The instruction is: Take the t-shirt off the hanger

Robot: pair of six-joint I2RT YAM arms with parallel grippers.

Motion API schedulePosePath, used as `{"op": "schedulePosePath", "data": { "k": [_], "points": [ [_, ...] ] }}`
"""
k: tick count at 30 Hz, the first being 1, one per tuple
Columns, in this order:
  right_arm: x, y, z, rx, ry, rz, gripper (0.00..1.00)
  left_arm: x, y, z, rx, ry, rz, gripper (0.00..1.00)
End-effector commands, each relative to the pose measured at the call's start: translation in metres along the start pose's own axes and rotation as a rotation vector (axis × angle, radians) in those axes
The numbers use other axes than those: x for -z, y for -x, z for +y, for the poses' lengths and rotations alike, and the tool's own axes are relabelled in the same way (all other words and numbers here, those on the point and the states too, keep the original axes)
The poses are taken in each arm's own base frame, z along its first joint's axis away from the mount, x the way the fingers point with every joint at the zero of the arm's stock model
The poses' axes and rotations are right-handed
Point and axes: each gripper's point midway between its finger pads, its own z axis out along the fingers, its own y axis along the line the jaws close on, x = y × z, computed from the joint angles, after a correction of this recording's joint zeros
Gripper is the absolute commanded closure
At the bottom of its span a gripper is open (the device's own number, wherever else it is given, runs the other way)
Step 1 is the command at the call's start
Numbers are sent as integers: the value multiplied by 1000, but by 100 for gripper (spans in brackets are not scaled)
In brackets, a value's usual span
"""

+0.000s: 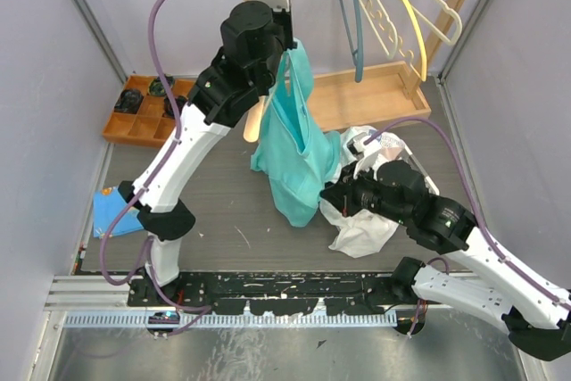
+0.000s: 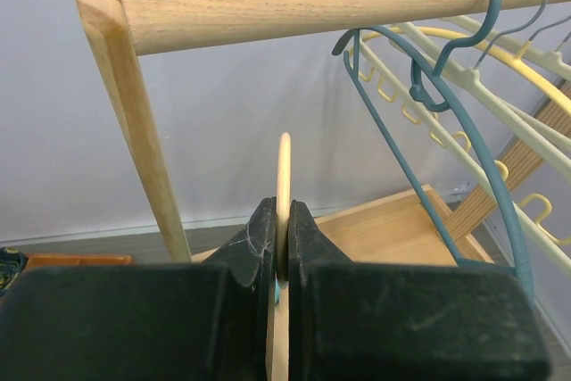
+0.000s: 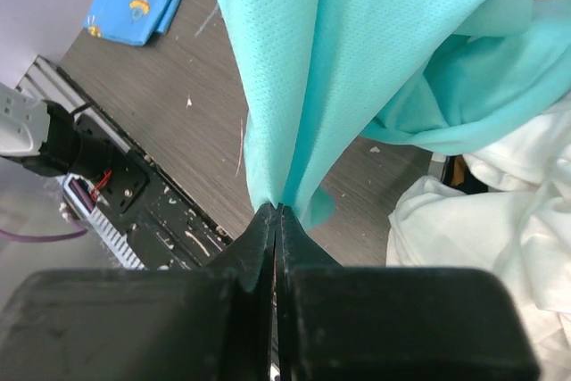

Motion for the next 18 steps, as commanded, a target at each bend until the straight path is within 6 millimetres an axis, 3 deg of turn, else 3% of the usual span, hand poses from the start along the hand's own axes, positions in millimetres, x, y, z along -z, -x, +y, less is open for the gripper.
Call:
{"op": "schedulePosePath", "data": {
  "k": [1, 6, 13, 18],
  "points": [
    [22, 46, 7, -23, -20, -151, 99, 22, 50, 6, 101, -26, -113, 100],
    [33, 83, 8, -23, -51, -264, 99, 43, 48, -12, 119, -124, -108, 100],
    [33, 117, 16, -32, -52, -352, 97, 77, 40, -16, 89, -100, -86, 100],
    [37, 145, 23, -48, -46, -430, 76, 88, 35, -16, 86, -39, -111, 100]
  ]
}}
